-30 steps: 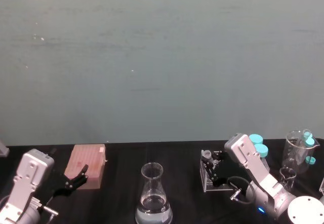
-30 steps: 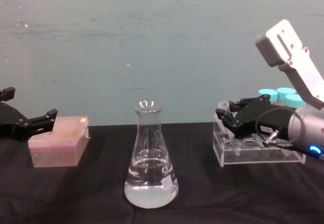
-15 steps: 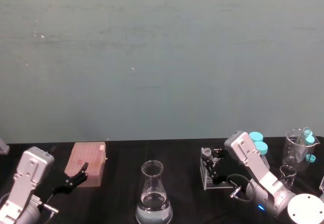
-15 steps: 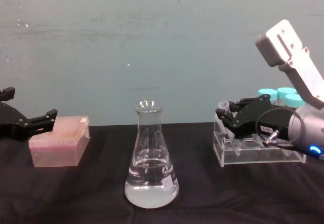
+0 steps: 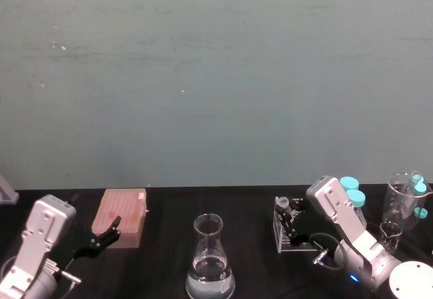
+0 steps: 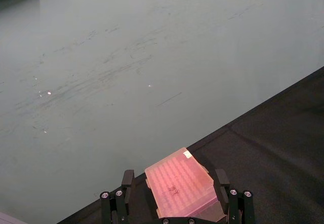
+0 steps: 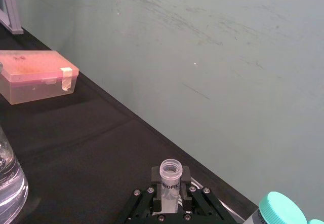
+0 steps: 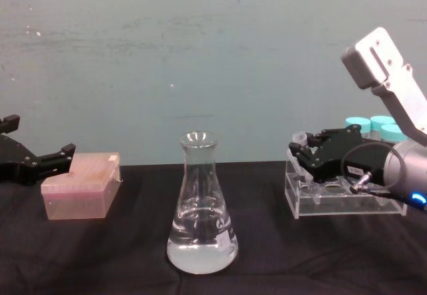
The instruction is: Pour the liquid from the test tube into the beaker using one hand.
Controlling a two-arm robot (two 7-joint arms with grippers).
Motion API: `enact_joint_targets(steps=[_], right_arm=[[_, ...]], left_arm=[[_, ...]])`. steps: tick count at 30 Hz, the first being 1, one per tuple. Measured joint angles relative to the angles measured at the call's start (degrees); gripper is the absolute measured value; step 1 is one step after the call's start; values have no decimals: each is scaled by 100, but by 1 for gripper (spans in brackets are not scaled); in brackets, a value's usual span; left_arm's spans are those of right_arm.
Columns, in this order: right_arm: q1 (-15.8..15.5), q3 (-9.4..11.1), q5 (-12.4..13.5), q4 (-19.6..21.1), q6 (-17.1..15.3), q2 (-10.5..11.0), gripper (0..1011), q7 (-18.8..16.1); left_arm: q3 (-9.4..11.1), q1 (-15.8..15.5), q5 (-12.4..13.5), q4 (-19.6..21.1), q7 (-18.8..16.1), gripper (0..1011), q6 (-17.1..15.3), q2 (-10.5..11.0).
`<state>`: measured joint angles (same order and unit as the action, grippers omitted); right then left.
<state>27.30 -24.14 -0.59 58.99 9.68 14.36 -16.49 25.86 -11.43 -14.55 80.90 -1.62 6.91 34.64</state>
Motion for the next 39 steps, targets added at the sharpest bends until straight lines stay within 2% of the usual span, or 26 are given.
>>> enact_joint_targets(steps=[11, 18, 28, 39], right_arm=[[-7, 138, -104, -34, 22, -71, 209, -60], [-59, 207, -139, 98, 64, -84, 209, -137], [-182, 293, -148, 400, 93, -65, 209, -200], [-340, 408, -12, 900, 79, 3, 209, -291]], left_arm=[[0, 1, 0, 0, 0, 1000, 0, 0], [0, 0, 0, 0, 0, 1000, 0, 0], [0, 1, 0, 0, 0, 1000, 0, 0], [0, 0, 0, 0, 0, 1000, 0, 0]])
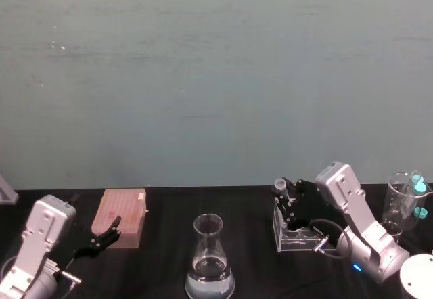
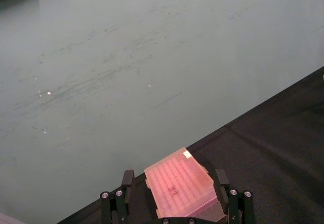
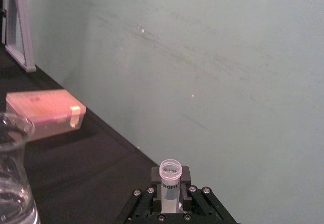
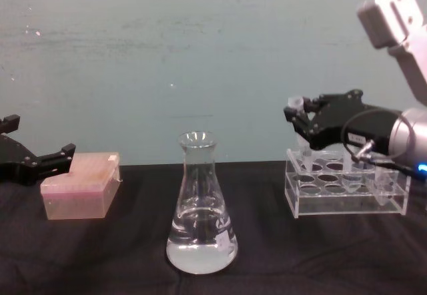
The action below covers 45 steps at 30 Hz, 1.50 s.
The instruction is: Pour the liquid from the test tube into the beaker using one hand.
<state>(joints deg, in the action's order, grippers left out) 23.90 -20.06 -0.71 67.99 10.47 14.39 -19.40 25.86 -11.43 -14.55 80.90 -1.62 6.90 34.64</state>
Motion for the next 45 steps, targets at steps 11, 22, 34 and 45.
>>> enact_joint_targets(steps=[11, 22, 34, 45], right_arm=[[-37, -123, 19, 591, 59, 71, 209, -173], [90, -747, -788, 994, 512, 201, 209, -175], [198, -1140, -2006, 957, 807, 391, 209, 347], [315, -1302, -2674, 813, 888, 465, 209, 704]], left_arm=[[0, 0, 0, 0, 0, 1000, 0, 0], [0, 0, 0, 0, 0, 1000, 0, 0], [0, 0, 0, 0, 0, 1000, 0, 0], [0, 0, 0, 0, 0, 1000, 0, 0]])
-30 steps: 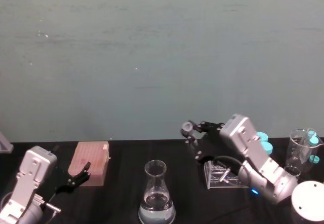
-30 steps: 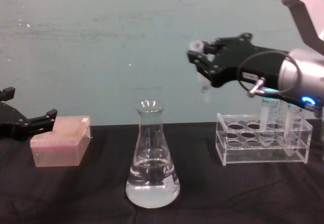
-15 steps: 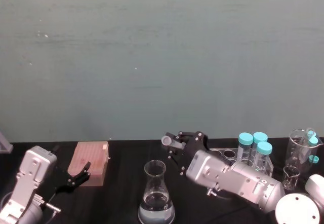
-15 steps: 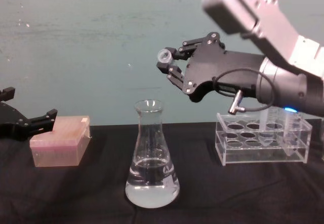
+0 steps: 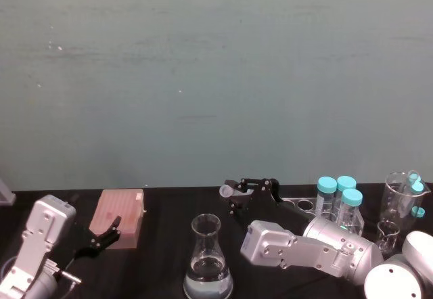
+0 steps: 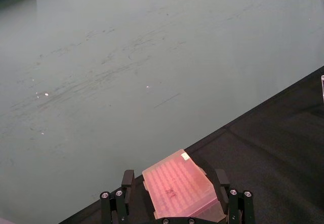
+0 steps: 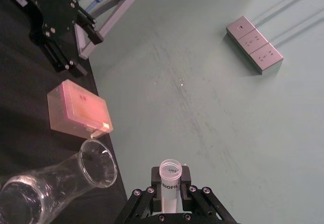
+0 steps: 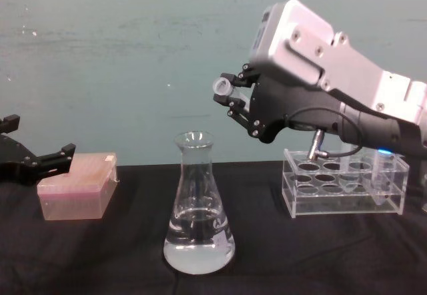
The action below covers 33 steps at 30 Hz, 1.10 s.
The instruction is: Pour the liquid from the test tube into the beaker using one hand.
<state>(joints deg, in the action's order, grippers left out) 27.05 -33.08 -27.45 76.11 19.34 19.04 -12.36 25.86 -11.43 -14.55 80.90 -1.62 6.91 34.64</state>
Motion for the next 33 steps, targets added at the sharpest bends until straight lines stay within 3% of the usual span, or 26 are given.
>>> enact_joint_targets(steps=[13, 33], right_arm=[[86, -155, -457, -76, 105, 60, 209, 248], [173, -340, -907, -79, 127, 108, 209, 517]], left_arm=[[0, 0, 0, 0, 0, 1000, 0, 0], [0, 0, 0, 0, 0, 1000, 0, 0]])
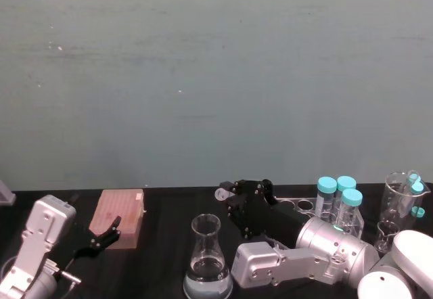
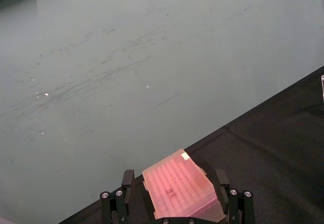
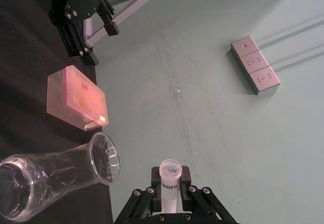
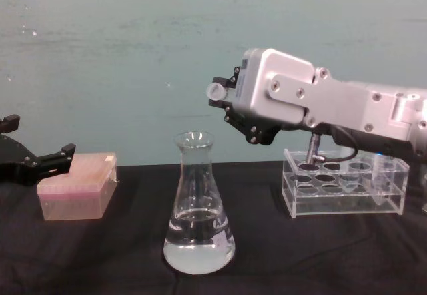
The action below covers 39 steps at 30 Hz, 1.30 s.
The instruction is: Pour the liquid from the test tube into the beaker using one hand.
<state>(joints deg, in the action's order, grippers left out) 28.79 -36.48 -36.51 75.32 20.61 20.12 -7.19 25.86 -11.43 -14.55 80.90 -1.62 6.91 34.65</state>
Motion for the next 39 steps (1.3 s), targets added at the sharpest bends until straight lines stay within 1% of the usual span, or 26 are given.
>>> enact_joint_targets(steps=[18, 28, 39], right_arm=[[57, -189, -436, 51, 2, 101, 209, 263], [108, -306, -677, 65, -84, 132, 209, 365], [152, -393, -837, 46, -140, 147, 209, 479]], left_arm=[[0, 0, 0, 0, 0, 1000, 0, 0], [0, 0, 0, 0, 0, 1000, 0, 0], [0, 0, 0, 0, 0, 1000, 0, 0]])
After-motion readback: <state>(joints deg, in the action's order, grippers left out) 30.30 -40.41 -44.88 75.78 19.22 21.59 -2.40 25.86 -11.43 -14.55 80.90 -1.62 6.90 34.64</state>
